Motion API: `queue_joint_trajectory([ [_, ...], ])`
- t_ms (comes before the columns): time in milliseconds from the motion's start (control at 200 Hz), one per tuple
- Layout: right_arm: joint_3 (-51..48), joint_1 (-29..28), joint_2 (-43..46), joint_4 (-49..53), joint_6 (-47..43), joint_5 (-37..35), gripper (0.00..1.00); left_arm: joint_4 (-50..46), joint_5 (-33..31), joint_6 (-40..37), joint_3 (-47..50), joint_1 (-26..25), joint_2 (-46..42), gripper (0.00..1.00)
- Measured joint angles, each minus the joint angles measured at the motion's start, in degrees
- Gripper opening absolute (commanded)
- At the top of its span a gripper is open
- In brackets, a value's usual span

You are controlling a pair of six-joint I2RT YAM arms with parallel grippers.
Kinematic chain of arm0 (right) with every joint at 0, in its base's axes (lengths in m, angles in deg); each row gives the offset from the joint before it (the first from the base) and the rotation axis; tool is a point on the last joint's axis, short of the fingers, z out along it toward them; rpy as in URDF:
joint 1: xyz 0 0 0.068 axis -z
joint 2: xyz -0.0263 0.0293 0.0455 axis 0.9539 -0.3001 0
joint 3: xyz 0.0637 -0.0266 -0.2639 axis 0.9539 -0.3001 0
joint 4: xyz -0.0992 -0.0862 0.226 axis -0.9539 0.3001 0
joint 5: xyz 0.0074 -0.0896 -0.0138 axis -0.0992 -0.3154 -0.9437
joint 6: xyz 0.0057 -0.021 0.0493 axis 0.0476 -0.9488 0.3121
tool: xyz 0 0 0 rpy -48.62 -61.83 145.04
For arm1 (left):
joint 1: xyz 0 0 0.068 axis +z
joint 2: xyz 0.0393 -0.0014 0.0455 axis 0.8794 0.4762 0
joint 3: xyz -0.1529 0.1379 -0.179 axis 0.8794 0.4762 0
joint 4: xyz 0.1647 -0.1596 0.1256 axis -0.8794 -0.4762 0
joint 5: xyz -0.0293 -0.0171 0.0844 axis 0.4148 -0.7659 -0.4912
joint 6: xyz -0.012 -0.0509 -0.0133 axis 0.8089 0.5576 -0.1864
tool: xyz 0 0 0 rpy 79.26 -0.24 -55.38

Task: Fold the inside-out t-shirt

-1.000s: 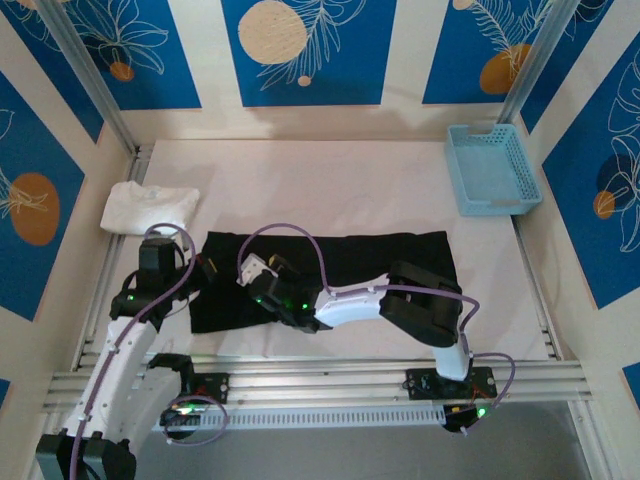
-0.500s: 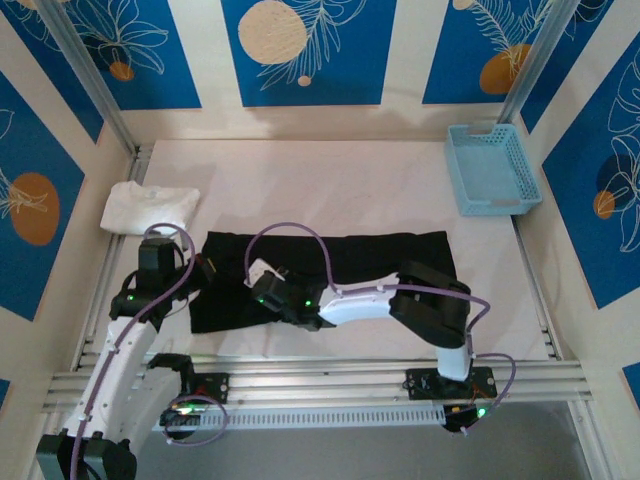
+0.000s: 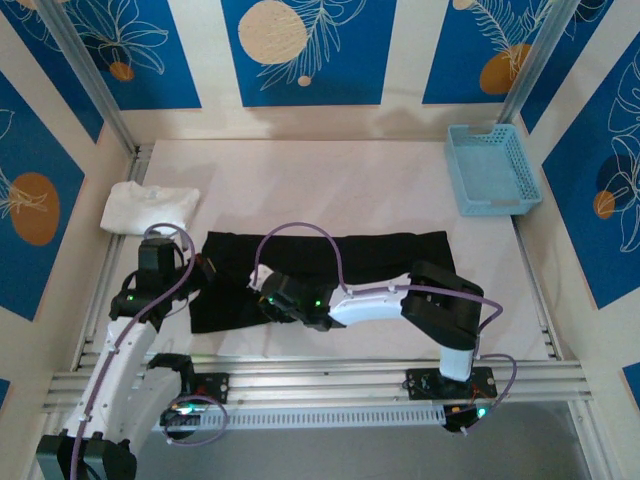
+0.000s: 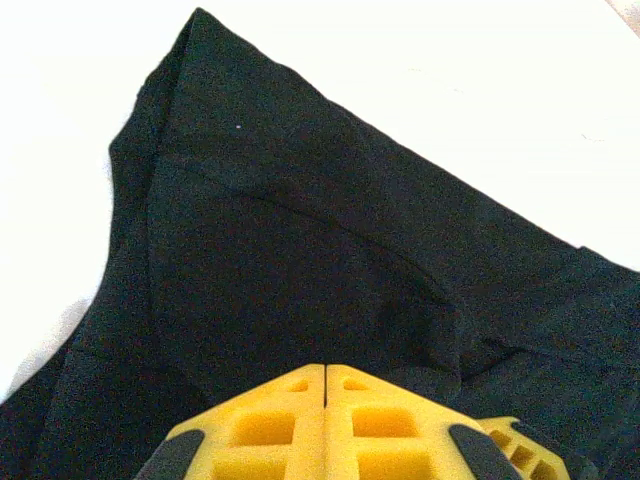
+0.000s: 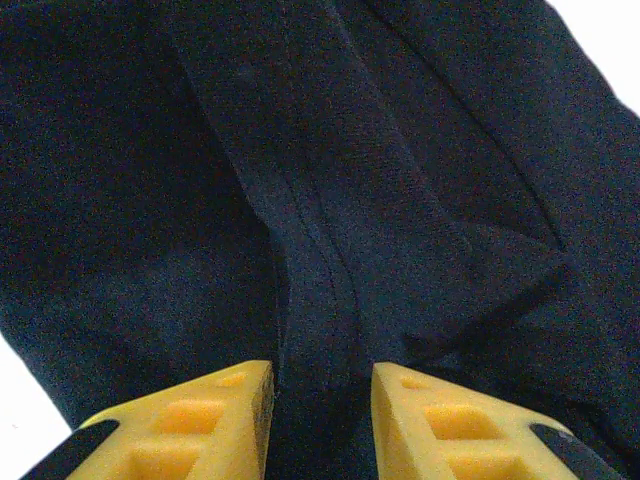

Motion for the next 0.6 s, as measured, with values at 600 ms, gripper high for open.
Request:
queue_joint_trajectory([
  [600,0.0,4.2,-3.8,-1.1,4.7,9.1,0.00,0.0,0.0,0.0,0.0,0.0,-0.8,0.00],
])
